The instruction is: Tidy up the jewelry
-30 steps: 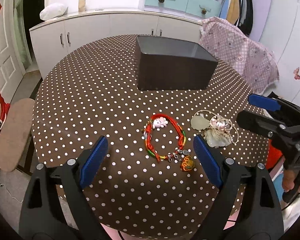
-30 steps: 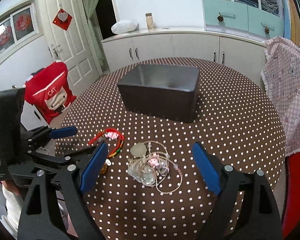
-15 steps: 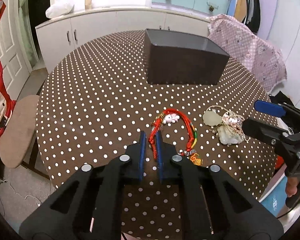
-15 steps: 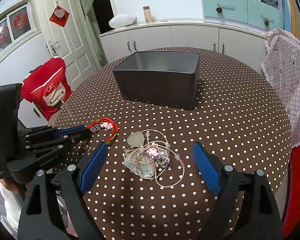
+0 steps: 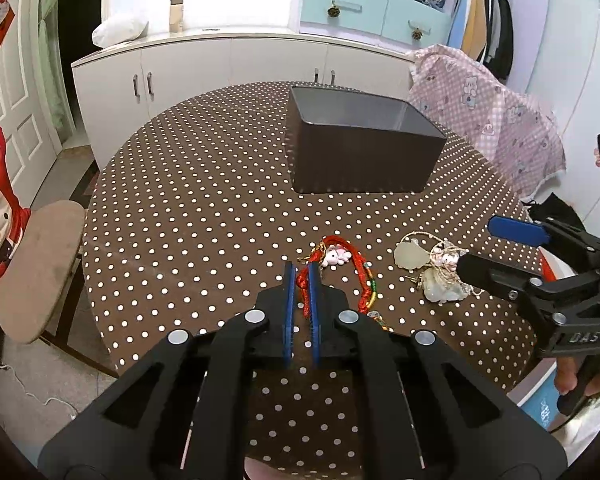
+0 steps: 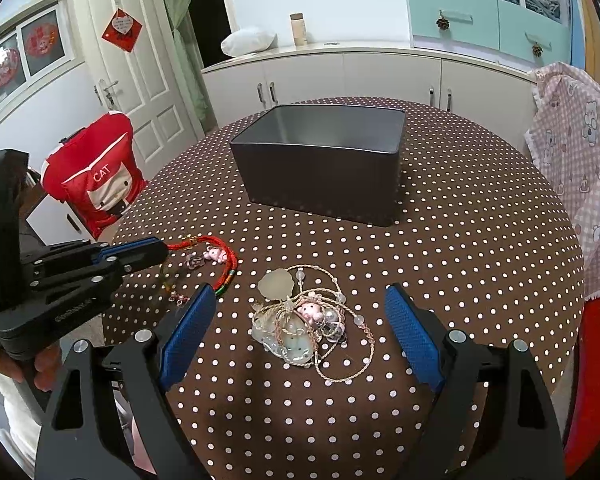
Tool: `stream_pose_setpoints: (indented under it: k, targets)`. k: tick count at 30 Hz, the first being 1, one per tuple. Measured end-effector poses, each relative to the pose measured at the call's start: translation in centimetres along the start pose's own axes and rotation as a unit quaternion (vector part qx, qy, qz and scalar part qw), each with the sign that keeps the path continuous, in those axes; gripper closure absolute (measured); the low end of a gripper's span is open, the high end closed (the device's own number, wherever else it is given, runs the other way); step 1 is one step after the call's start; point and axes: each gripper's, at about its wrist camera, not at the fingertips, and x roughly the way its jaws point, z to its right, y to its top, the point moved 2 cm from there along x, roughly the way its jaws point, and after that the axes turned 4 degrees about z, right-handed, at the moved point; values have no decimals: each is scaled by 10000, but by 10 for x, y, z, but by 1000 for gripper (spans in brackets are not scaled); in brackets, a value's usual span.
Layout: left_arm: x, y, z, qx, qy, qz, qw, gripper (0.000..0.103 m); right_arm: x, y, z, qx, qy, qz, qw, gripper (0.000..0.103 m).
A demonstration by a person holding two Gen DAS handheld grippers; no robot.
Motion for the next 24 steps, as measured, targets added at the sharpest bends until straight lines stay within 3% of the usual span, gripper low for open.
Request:
stream_pose_setpoints:
  k: [10,13,16,22,23,24]
  targets:
    - [-20,5,-22,-159,86,254,9995,96,11,6,-26,-329,388,41,9987,20]
    - [-20,3,-30,-225,127,233,9994,96,16,6,-35,-397,550,27,9977,21]
    - [-18,-3,-38,-226,184,185,9994,96,21,6,-44,-514,644,-21,9966,28]
    - [-4,-15,-41,35,63,-49,10000,95,30,9,-48,-559,552,-120,9968,29]
    - [0,-16,-41,77,138,-117,9998,92,31,9,-47,-554,525,-132,9970,29]
    - [4,-18,-42,124,277,-216,9993,71,31,9,-47,-551,509,-140,9971,29]
